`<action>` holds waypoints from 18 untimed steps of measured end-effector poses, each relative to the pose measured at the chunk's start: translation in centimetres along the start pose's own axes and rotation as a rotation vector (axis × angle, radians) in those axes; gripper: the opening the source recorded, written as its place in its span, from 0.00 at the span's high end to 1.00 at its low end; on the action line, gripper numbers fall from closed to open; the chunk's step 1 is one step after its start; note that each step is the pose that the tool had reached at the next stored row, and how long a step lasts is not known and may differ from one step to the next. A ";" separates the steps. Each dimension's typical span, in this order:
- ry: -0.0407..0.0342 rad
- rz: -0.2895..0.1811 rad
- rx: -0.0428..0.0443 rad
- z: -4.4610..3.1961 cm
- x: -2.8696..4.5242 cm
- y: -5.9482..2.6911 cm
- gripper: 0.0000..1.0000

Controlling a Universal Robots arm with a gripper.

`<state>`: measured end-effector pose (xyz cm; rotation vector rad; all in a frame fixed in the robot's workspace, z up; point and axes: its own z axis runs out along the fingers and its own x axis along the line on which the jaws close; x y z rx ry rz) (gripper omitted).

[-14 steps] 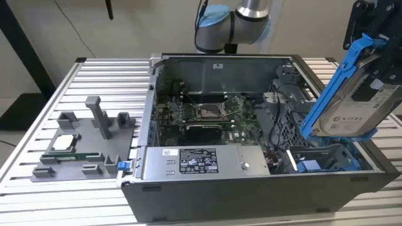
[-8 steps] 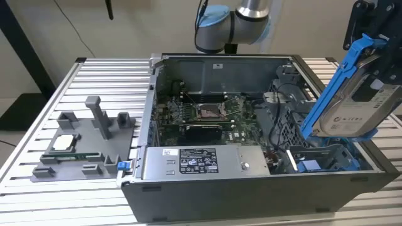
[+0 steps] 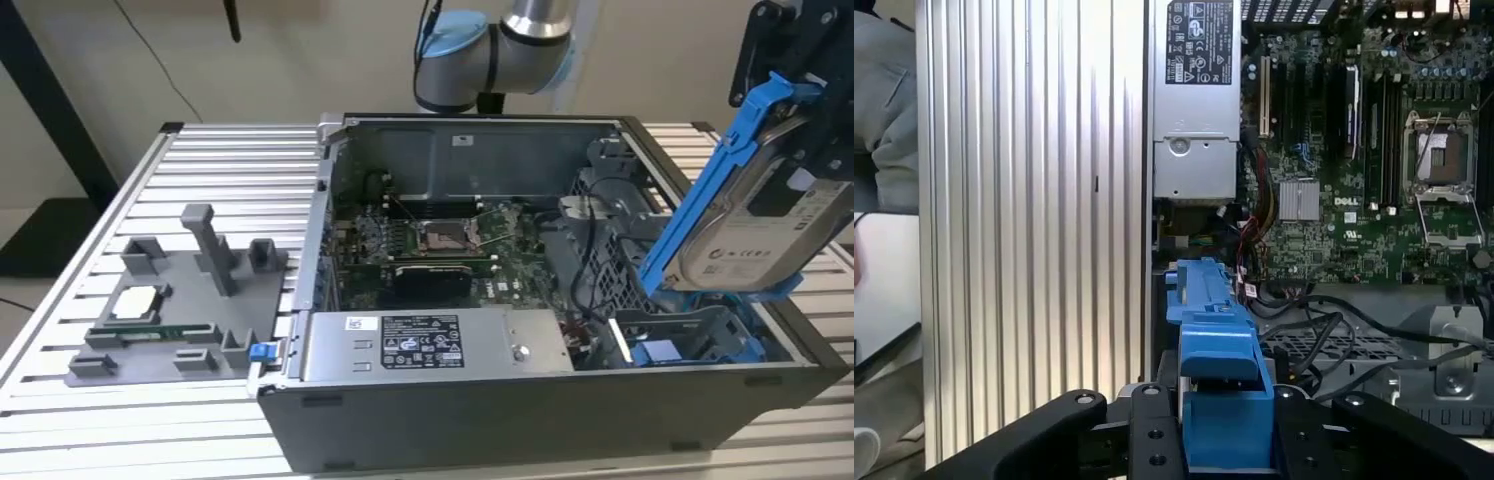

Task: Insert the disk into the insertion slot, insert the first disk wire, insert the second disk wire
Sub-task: 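Insert the disk into the insertion slot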

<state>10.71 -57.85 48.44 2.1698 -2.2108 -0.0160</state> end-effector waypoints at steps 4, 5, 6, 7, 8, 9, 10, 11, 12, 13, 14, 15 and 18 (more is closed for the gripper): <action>-0.0003 0.001 0.0084 0.57 -0.01 -0.03 1.00; -0.0006 0.002 0.0103 0.69 -0.01 -0.03 1.00; -0.0012 0.003 0.0123 0.82 -0.02 -0.04 1.00; -0.0022 0.004 0.0139 0.93 -0.03 -0.04 1.00; -0.0041 0.005 0.0151 1.04 -0.03 -0.04 1.00; -0.0062 0.006 0.0160 1.13 -0.03 -0.05 1.00; -0.0085 0.006 0.0169 1.19 -0.03 -0.05 1.00; -0.0107 0.007 0.0171 1.21 -0.03 -0.05 1.00; -0.0114 0.007 0.0171 1.21 -0.03 -0.05 1.00; -0.0116 0.007 0.0171 1.21 -0.03 -0.05 1.00; -0.0116 0.007 0.0172 1.21 -0.03 -0.05 1.00; -0.0117 0.007 0.0171 1.22 -0.03 -0.05 1.00; -0.0130 0.007 0.0202 1.41 -0.03 -0.05 1.00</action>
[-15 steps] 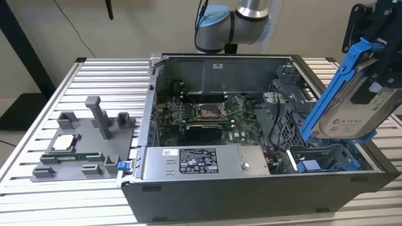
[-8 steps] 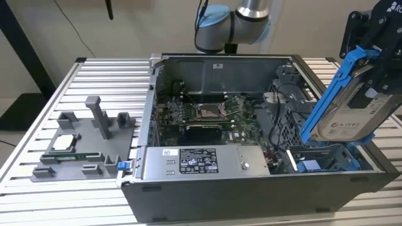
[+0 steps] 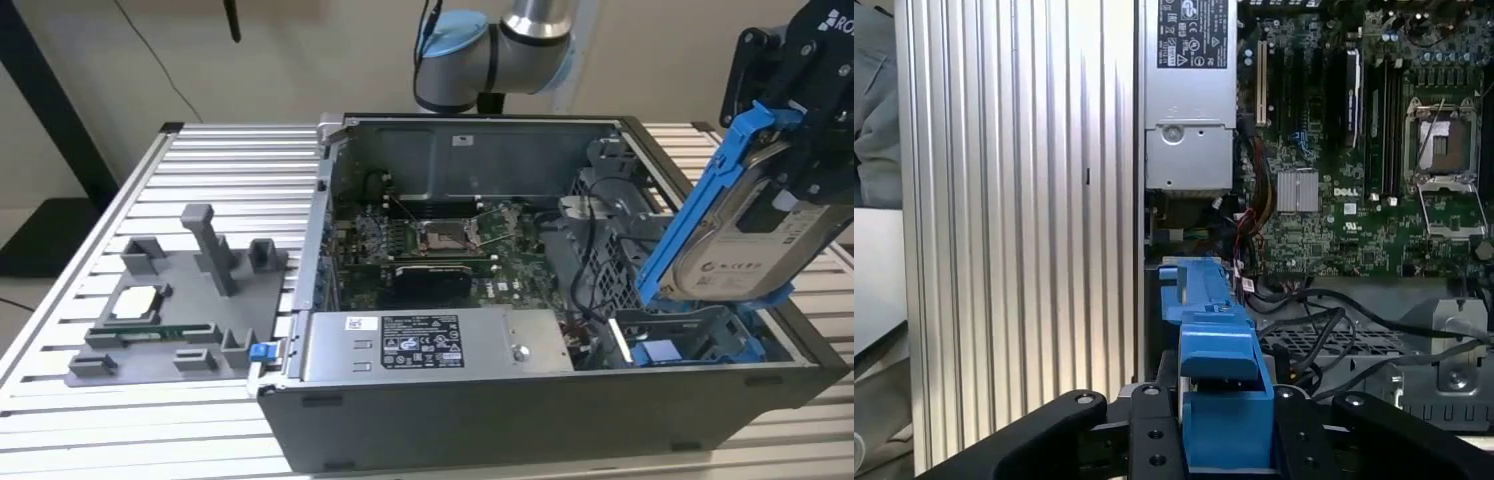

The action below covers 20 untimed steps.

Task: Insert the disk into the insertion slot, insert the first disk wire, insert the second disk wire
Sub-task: 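Insert the disk into the insertion slot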

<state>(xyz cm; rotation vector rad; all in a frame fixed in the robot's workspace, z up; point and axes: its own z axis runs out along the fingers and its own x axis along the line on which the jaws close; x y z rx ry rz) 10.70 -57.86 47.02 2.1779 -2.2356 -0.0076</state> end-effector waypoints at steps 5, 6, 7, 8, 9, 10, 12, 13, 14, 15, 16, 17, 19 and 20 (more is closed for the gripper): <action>-0.0083 0.011 0.0040 0.46 -0.01 0.07 1.00; -0.0101 0.013 0.0043 0.57 -0.01 0.07 1.00; -0.0117 0.015 0.0046 0.69 -0.01 0.07 1.00; -0.0127 0.016 0.0052 0.80 -0.02 0.07 1.00; -0.0135 0.017 0.0059 0.93 -0.02 0.07 1.00; -0.0140 0.017 0.0073 1.06 -0.02 0.07 1.00; -0.0152 0.018 0.0114 1.31 -0.02 0.07 1.00; -0.0162 0.018 0.0139 1.44 -0.02 0.07 1.00; -0.0171 0.018 0.0159 1.55 -0.02 0.06 1.00; -0.0186 0.018 0.0178 1.68 -0.02 0.06 1.00; -0.0213 0.018 0.0188 1.81 -0.02 0.05 1.00; -0.0244 0.017 0.0192 1.91 -0.02 0.05 1.00; -0.0319 0.017 0.0194 2.08 -0.03 0.05 1.00; -0.0349 0.018 0.0193 2.14 -0.03 0.05 1.00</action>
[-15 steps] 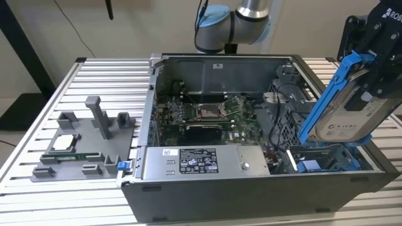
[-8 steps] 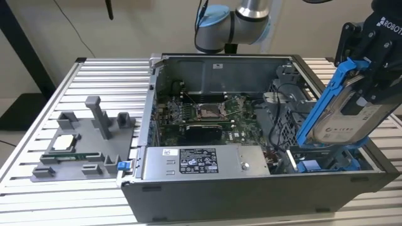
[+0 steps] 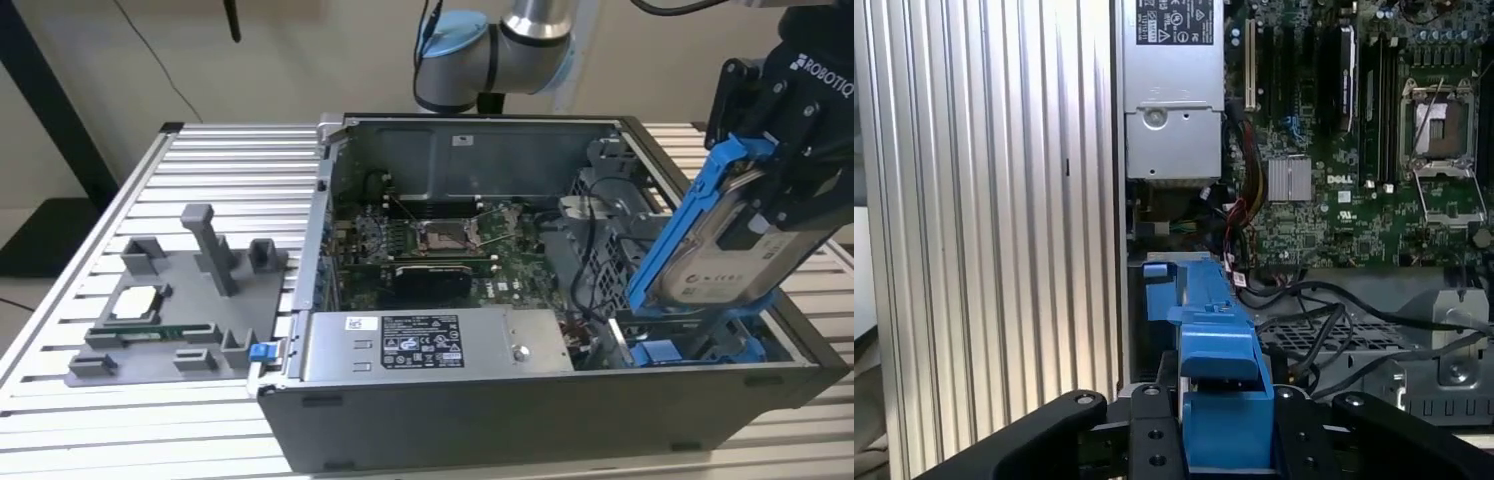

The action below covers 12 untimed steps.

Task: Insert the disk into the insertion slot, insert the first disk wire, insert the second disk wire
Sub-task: 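Insert the disk into the insertion slot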

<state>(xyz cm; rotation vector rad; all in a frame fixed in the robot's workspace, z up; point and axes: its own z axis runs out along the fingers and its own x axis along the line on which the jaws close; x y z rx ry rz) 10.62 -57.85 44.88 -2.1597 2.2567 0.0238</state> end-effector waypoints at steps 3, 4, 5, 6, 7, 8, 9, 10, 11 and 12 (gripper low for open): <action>-0.0037 0.000 -0.0001 0.28 0.00 -0.04 1.00; -0.0038 0.000 0.0001 0.42 0.00 -0.04 1.00; -0.0042 0.000 0.0005 0.58 0.01 -0.05 1.00; -0.0042 0.000 0.0011 0.73 0.01 -0.07 1.00; -0.0041 0.000 0.0016 0.88 0.02 -0.09 1.00; -0.0043 0.000 0.0020 1.06 0.02 -0.11 1.00; -0.0044 0.000 0.0025 1.24 0.02 -0.13 1.00; -0.0043 0.000 0.0030 1.39 0.02 -0.16 1.00; -0.0044 0.000 0.0035 1.54 0.03 -0.18 1.00; -0.0044 0.000 0.0042 1.68 0.03 -0.21 1.00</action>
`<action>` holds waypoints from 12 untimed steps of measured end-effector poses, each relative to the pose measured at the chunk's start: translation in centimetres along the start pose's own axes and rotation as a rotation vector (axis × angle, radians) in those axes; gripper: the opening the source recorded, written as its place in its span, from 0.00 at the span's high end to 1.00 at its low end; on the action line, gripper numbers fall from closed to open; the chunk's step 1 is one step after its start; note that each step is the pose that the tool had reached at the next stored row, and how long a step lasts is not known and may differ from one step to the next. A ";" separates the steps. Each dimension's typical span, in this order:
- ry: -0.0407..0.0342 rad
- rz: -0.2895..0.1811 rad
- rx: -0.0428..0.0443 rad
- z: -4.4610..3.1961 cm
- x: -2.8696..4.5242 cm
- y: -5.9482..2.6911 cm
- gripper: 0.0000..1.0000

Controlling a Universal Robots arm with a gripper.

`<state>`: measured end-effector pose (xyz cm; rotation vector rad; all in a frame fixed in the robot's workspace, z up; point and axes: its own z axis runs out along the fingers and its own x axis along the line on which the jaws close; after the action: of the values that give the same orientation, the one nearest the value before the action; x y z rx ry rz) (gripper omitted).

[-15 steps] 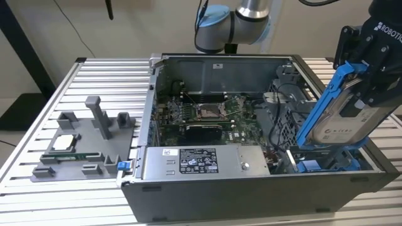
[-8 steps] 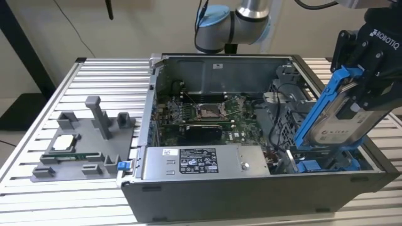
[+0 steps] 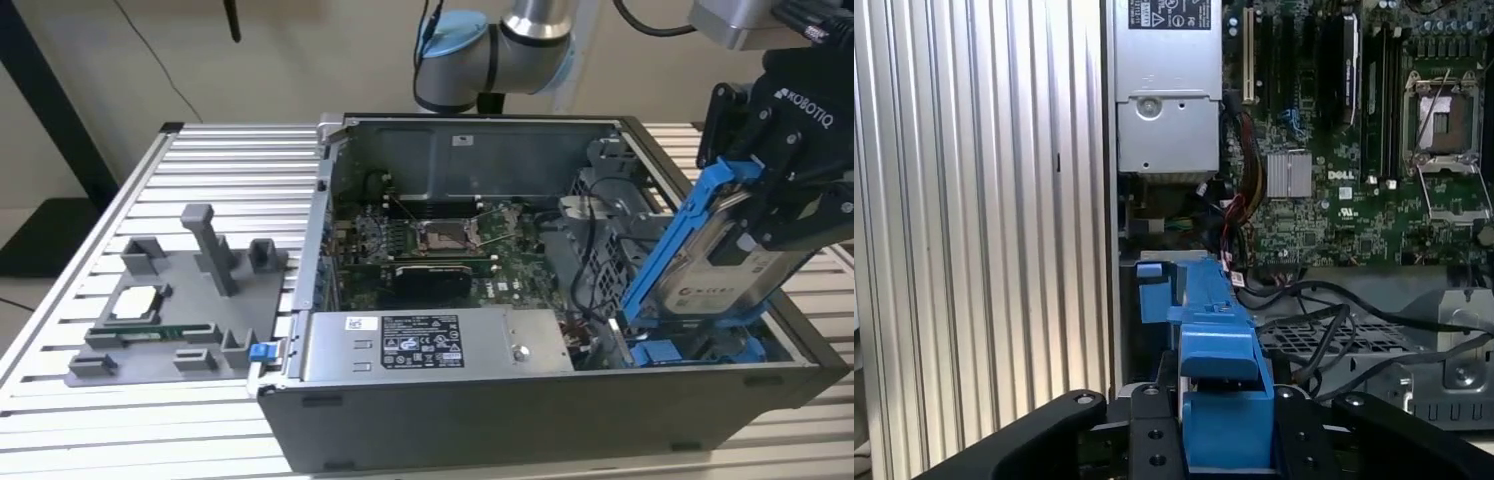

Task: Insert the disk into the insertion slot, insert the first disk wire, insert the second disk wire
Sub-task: 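Insert the disk into the insertion slot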

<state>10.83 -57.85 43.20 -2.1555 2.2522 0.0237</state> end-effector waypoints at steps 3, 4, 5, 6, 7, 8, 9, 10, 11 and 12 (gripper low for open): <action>-0.0001 0.000 0.0023 0.46 0.01 -0.06 1.00; 0.0000 0.000 0.0030 0.59 0.01 -0.08 1.00; -0.0001 0.000 0.0036 0.71 0.01 -0.10 1.00; -0.0001 0.000 0.0043 0.84 0.01 -0.13 1.00; -0.0003 0.000 0.0049 0.97 0.02 -0.15 1.00; -0.0003 0.000 0.0054 1.08 0.02 -0.18 1.00; -0.0002 0.000 0.0059 1.18 0.02 -0.20 1.00; -0.0002 0.000 0.0062 1.28 0.03 -0.21 1.00; -0.0002 0.000 0.0066 1.39 0.03 -0.22 1.00; -0.0003 0.000 0.0069 1.49 0.03 -0.23 1.00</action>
<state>11.07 -57.85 41.71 -2.1522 2.2485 0.0163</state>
